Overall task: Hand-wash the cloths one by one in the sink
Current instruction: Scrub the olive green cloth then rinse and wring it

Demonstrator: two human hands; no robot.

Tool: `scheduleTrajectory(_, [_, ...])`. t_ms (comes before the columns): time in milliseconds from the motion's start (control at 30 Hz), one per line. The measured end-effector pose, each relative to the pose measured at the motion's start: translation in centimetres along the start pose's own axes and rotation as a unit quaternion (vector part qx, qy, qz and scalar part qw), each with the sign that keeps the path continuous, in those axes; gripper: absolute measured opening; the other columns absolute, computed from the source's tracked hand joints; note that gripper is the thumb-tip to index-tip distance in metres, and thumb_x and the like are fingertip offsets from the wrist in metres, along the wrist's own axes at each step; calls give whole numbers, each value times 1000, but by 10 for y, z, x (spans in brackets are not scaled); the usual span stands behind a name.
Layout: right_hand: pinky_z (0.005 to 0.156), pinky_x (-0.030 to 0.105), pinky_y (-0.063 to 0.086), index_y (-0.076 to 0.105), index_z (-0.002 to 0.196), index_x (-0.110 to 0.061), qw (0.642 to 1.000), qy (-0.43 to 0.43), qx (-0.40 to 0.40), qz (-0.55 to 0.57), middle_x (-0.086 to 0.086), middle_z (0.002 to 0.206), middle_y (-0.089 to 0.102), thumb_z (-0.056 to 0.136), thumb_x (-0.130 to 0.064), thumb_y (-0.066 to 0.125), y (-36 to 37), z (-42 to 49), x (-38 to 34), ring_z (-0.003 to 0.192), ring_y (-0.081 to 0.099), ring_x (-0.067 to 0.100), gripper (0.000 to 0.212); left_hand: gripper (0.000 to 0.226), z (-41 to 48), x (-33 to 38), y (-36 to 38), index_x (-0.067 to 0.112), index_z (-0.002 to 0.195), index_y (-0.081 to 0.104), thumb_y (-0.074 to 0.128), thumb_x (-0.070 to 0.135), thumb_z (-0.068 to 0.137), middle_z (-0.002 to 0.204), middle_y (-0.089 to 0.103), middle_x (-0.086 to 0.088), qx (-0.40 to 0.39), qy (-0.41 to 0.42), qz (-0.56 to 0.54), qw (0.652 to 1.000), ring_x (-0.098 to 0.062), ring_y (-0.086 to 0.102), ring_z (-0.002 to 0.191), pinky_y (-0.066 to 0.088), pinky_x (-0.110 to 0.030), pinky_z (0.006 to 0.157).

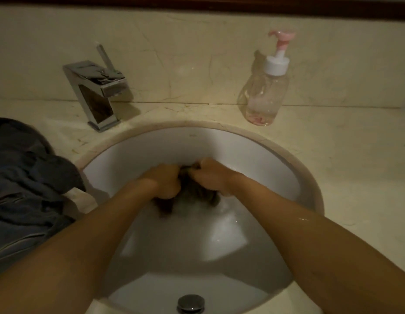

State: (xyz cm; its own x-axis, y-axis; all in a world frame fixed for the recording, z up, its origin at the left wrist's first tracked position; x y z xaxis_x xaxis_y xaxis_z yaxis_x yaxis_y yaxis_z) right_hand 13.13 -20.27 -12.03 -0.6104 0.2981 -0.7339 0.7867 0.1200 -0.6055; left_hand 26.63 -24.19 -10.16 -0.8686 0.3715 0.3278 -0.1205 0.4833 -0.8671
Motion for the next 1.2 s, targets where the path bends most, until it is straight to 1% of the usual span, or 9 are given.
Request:
scheduleTrajectory(133, [100, 48, 55, 72, 112, -11, 971, -9, 140, 193, 9, 109, 73, 101, -36, 60, -26, -13, -14, 104, 68, 29, 30, 38, -6, 22, -17, 13, 106, 67, 32, 28, 107, 103, 69, -8, 57, -26, -362, 930, -25, 65, 95, 53, -37, 81])
scheduleTrajectory(367, [63, 24, 56, 61, 110, -13, 942, 15, 83, 324, 8, 91, 69, 107, -28, 48, 8, -45, -55, 74, 69, 14, 21, 45, -9, 20, -25, 16, 110, 65, 33, 47, 107, 105, 70, -11, 116, -64, -511, 849, -26, 68, 97, 55, -44, 94])
scheduleTrajectory(600, [88, 46, 62, 72, 103, -9, 883, 97, 242, 391, 13, 97, 75, 103, -29, 54, -21, -30, -34, 95, 73, 30, 27, 31, -30, 68, -8, 25, 116, 59, 32, 38, 109, 105, 66, -2, 135, 32, -443, 886, -15, 64, 99, 52, -33, 93])
scheduleTrajectory(767, [78, 39, 64, 68, 99, -16, 908, 31, 164, 385, 13, 92, 73, 103, -34, 58, 4, -45, -55, 85, 74, 23, 21, 32, -25, 38, -29, 18, 125, 60, 38, 34, 108, 117, 68, -9, 189, -1, -514, 837, -23, 67, 105, 55, -41, 96])
scheduleTrajectory(833, [76, 33, 63, 67, 104, -18, 914, 27, 175, 364, 8, 93, 74, 103, -37, 59, -1, -41, -53, 86, 74, 21, 21, 30, -28, 42, -27, 20, 118, 63, 38, 34, 109, 109, 70, -9, 175, -16, -552, 815, -22, 69, 97, 57, -42, 91])
scheduleTrajectory(933, [78, 33, 63, 72, 107, -12, 902, 75, 216, 367, 10, 96, 76, 103, -33, 59, -24, -35, -41, 90, 75, 25, 25, 28, -36, 69, -17, 29, 98, 59, 34, 33, 110, 93, 64, -2, 144, 17, -531, 835, -12, 63, 85, 53, -28, 78])
scheduleTrajectory(1000, [74, 32, 63, 73, 104, -9, 891, 90, 217, 390, 12, 94, 76, 105, -30, 56, -29, -38, -37, 88, 75, 26, 27, 27, -37, 75, -12, 28, 108, 59, 32, 34, 110, 93, 61, 4, 152, 37, -509, 846, -6, 60, 86, 49, -24, 79])
scheduleTrajectory(1067, [72, 32, 64, 71, 104, -10, 897, 83, 180, 394, 12, 92, 76, 106, -35, 54, -19, -46, -41, 84, 75, 25, 30, 25, -31, 63, -18, 27, 116, 57, 34, 33, 110, 96, 62, 7, 171, 20, -510, 843, -3, 60, 87, 48, -19, 76])
scheduleTrajectory(1200, [81, 44, 64, 69, 103, -12, 918, 39, 152, 365, 14, 93, 76, 103, -43, 56, 2, -51, -55, 84, 75, 26, 33, 20, -28, 41, -27, 34, 103, 55, 36, 30, 109, 95, 61, 6, 202, -18, -543, 815, -8, 61, 87, 49, -24, 72])
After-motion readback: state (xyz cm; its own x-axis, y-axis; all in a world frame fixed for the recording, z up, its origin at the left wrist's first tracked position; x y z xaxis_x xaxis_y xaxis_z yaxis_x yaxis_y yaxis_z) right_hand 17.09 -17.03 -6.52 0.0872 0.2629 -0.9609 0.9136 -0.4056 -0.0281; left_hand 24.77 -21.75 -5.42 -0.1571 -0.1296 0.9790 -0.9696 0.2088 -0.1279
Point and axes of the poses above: each hand's wrist, its own z-axis towards the middle knuckle, its own y-axis out of the palm, x = y × z, the point moved 3 cm from there along z, towards the middle knuckle
